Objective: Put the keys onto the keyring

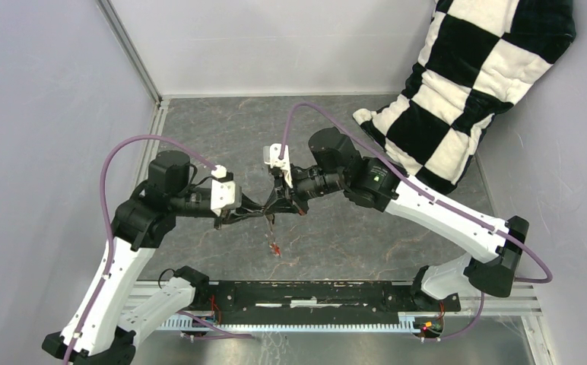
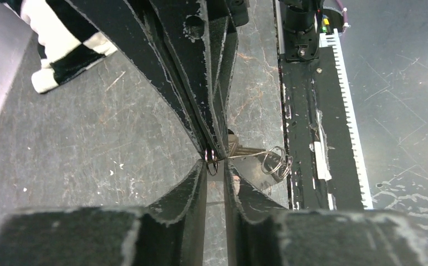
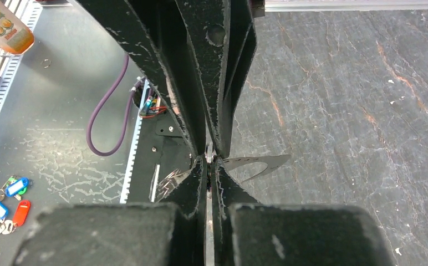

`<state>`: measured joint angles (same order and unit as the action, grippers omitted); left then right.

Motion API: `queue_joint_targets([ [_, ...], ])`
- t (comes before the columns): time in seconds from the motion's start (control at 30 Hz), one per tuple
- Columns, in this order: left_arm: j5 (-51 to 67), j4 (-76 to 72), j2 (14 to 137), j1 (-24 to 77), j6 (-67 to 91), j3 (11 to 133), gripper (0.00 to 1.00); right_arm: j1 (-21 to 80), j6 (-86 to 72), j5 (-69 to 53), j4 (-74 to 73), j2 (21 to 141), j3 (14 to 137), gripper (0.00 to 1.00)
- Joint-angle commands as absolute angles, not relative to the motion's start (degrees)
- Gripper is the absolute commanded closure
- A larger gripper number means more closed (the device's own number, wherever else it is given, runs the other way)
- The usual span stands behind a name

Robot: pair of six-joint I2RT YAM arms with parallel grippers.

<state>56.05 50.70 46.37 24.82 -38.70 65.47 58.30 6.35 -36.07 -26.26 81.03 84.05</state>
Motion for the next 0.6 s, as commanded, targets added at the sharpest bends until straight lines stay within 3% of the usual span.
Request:
queue_joint_targets([
  [0.0,58.0,50.7,47.9,24.8,-38.6,68.5,0.82,58.7,7.3,-37.2,-24.7,81.7,88.1,1.00],
  [0.1,57.8,50.7,48.1,24.8,-39.4,68.8,0.97,58.8,7.3,-37.0,-25.1,81.9,88.5,0.99],
  [0.3,56.8,50.3,46.9,24.8,-39.9,67.7,0.98,58.5,4.5,-33.3,-21.4,78.7,86.2,0.70],
  [0.4,56.0,45.0,45.8,24.8,-34.0,66.4,0.98,57.9,2.0,-30.7,-16.9,75.2,82.1,0.44],
  [0.57,54.1,29.5,41.2,24.8,-18.3,60.8,0.98,57.6,-4.5,-27.2,-6.0,67.8,71.3,0.34],
])
